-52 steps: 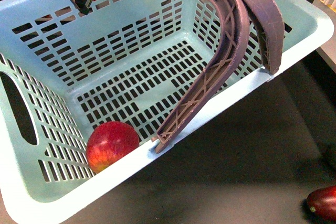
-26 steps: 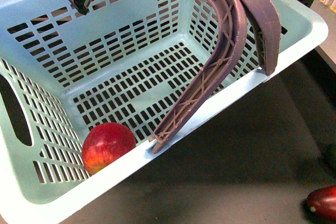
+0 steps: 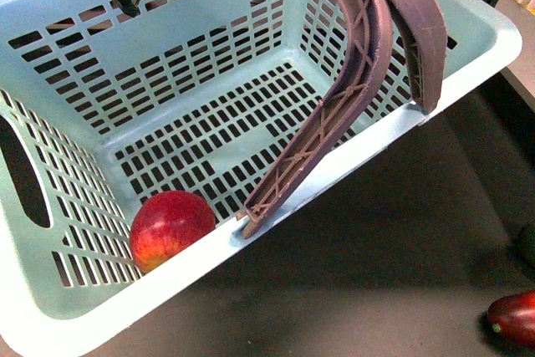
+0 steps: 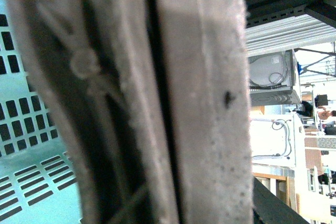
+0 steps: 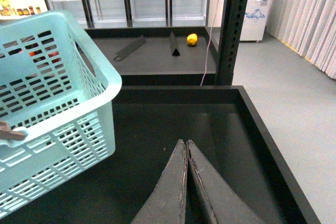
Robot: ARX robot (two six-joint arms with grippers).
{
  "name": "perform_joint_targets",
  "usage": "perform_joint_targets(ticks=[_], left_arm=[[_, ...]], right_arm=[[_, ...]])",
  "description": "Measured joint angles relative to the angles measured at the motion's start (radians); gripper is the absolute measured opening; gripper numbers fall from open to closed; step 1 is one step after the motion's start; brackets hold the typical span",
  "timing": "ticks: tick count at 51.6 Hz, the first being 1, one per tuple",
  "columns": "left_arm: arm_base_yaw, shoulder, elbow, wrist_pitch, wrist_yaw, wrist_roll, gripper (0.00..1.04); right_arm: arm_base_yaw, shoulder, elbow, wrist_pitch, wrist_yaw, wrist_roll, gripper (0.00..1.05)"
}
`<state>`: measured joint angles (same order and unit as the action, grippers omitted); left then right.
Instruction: Pick apple with right arm and hold basket with left
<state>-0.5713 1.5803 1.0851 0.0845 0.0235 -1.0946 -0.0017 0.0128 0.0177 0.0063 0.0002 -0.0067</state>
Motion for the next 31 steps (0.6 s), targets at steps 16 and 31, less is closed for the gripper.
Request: perform_joint_targets(ticks=[16, 31], left_arm=[[0.0, 0.0, 0.0, 0.0, 0.002, 0.002, 0.28], [-0.003, 0.0, 0.0, -0.001, -0.013, 0.003, 0.28]], right_arm=[[0.0, -0.006, 0.0, -0.005, 0.0, 0.0, 0.21], [0.0, -0.006, 0.0, -0.005, 0.0, 0.0, 0.7]])
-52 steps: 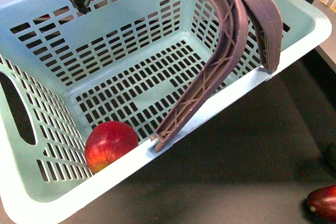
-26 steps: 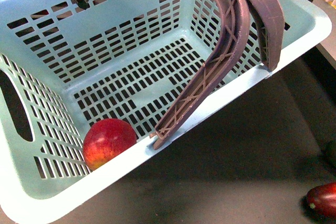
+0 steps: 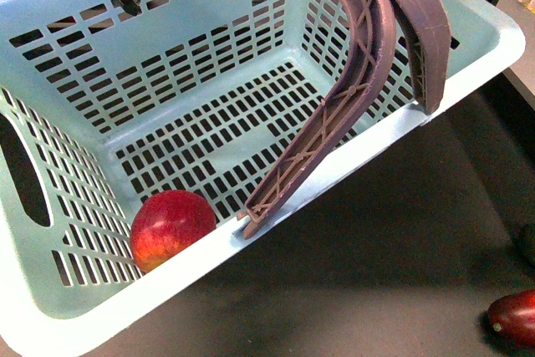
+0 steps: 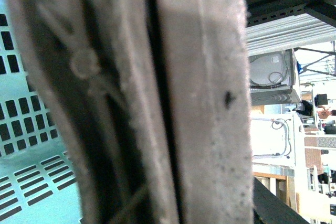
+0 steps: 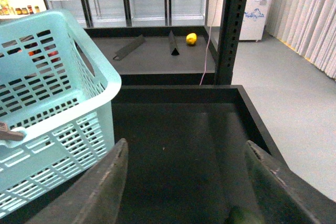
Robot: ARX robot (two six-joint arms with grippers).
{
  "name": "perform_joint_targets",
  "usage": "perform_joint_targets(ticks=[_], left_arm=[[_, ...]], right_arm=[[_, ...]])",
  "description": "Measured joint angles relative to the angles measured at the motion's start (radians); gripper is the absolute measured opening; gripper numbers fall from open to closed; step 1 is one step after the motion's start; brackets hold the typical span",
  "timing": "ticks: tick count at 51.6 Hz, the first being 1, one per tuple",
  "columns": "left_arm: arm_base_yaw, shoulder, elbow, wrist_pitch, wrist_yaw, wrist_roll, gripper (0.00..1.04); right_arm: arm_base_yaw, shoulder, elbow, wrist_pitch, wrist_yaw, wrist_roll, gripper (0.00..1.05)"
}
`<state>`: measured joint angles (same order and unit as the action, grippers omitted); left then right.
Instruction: Pick apple with right arm and hold basket with left
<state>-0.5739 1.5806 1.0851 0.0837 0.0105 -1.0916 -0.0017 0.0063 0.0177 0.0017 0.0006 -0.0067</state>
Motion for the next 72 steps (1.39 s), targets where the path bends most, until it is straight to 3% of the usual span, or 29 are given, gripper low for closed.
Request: perform_joint_targets(ticks=[7, 10, 12, 48, 72], left_arm=[[-0.022, 0.01, 0.011, -0.024, -0.285, -0.014, 0.28], [-0.013, 0.011, 0.024, -0.036, -0.352, -0.009, 0.28], [0.012, 0.011, 0.041, -0.043, -0.376, -0.006, 0.28], [0.418, 0.235, 0.117, -0.13, -0.219, -0.338, 0.28], [0.484, 0.293, 0.089, -0.135, -0.219, -0.392, 0.28]], right_arm=[[0.0, 0.0, 0.0, 0.0, 0.0, 0.0, 0.89], [0.0, -0.001, 0.0, 0.0, 0.0, 0.001, 0.97], [0.0, -0.001, 0.0, 0.0, 0.001, 0.002, 0.96], [0.0, -0.001, 0.0, 0.0, 0.0, 0.003, 0.96], [0.0, -0.001, 0.0, 0.0, 0.0, 0.003, 0.96]])
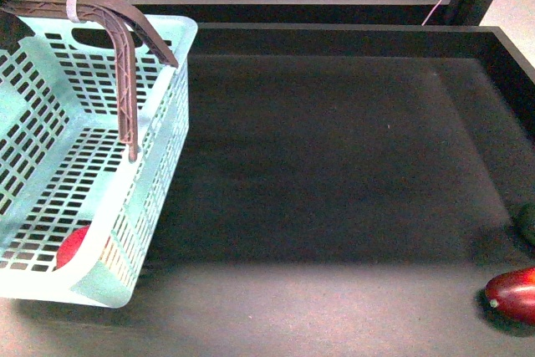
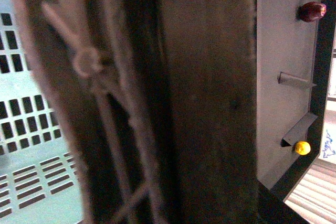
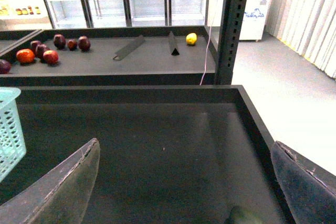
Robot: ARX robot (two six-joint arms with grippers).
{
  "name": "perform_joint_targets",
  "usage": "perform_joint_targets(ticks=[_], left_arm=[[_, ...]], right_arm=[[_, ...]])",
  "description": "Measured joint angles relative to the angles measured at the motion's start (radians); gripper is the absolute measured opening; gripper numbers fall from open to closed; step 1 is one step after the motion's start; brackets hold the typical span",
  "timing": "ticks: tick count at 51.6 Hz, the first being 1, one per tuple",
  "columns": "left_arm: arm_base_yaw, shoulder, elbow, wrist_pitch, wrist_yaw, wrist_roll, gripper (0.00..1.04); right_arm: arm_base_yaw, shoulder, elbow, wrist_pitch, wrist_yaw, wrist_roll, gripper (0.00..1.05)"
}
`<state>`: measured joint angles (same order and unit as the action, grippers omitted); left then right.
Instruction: Pick apple with right arm and hold basket with left
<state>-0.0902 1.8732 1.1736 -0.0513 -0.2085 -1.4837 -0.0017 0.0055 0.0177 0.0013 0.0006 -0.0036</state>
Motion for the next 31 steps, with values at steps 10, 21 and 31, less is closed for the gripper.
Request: perform_joint_targets(ticks=[10, 21, 31], left_arm=[[0.017, 0.0, -0.063, 0.031, 0.002, -0.035, 0.28], [0.035, -0.003, -0.143, 0.061, -0.008, -0.041, 0.28], [0.035, -0.01, -0.165, 0.097, -0.002, -0.052, 0.38]], right_arm=[[0.0, 0.0, 0.0, 0.0, 0.0, 0.0, 0.96], [0.0, 0.0, 0.0, 0.0, 0.0, 0.0, 0.96], [0.0, 0.0, 0.0, 0.0, 0.0, 0.0, 0.96]])
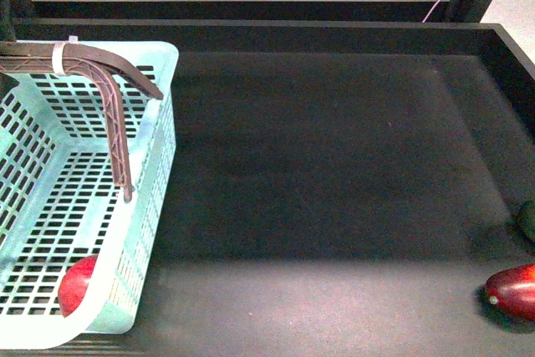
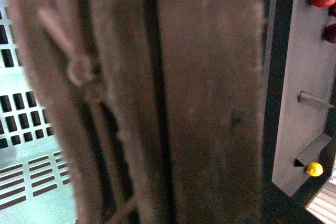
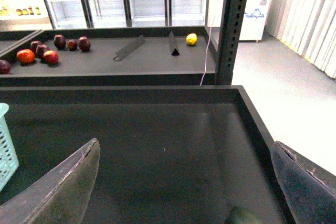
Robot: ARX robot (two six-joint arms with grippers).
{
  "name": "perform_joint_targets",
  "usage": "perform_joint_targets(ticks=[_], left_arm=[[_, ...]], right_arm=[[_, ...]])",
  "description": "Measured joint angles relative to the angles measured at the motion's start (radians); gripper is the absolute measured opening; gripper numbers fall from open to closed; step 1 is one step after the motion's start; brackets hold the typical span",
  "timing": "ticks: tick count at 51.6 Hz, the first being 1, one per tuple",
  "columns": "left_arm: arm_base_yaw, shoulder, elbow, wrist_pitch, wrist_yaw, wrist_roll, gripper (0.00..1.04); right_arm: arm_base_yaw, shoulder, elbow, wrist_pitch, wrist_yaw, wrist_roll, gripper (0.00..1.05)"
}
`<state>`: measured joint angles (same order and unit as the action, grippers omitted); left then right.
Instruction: Pick apple with right arm and hold basket with left
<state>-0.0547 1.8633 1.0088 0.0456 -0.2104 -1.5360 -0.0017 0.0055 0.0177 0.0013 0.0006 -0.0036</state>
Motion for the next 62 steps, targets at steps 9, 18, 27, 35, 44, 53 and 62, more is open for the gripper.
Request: perform_joint_targets(ticks=[9, 18, 27, 35, 44, 53, 62], left_arm=[[-0.003, -0.031, -0.01, -0.015, -0.006, -0.014, 0.66], [-0.019, -0.135, -0.043, -0.117, -0.053, -0.038, 0.98], [-0.027, -0.24, -0.045, -0.294, -0.121, -0.028, 0.98], [-0.074, -0.352, -0.009, -0.392, -0.161, 0.018, 0.98], [-0.128, -0.422, 0.043, -0.401, -0.164, 0.074, 0.98], [-0.129, -0.422, 0.044, -0.401, -0.165, 0.082, 0.98], [-0.087, -0.503, -0.26, 0.289, 0.063, 0.666, 0.75]], right_arm=[[0.0, 0.0, 0.0, 0.0, 0.0, 0.0, 0.96], [0.0, 0.0, 0.0, 0.0, 0.0, 0.0, 0.96], [0.0, 0.0, 0.0, 0.0, 0.0, 0.0, 0.96], [0.0, 0.0, 0.0, 0.0, 0.0, 0.0, 0.96], [0.0, 0.0, 0.0, 0.0, 0.0, 0.0, 0.96], [0.0, 0.0, 0.0, 0.0, 0.0, 0.0, 0.96], [0.0, 0.0, 0.0, 0.0, 0.0, 0.0, 0.96]])
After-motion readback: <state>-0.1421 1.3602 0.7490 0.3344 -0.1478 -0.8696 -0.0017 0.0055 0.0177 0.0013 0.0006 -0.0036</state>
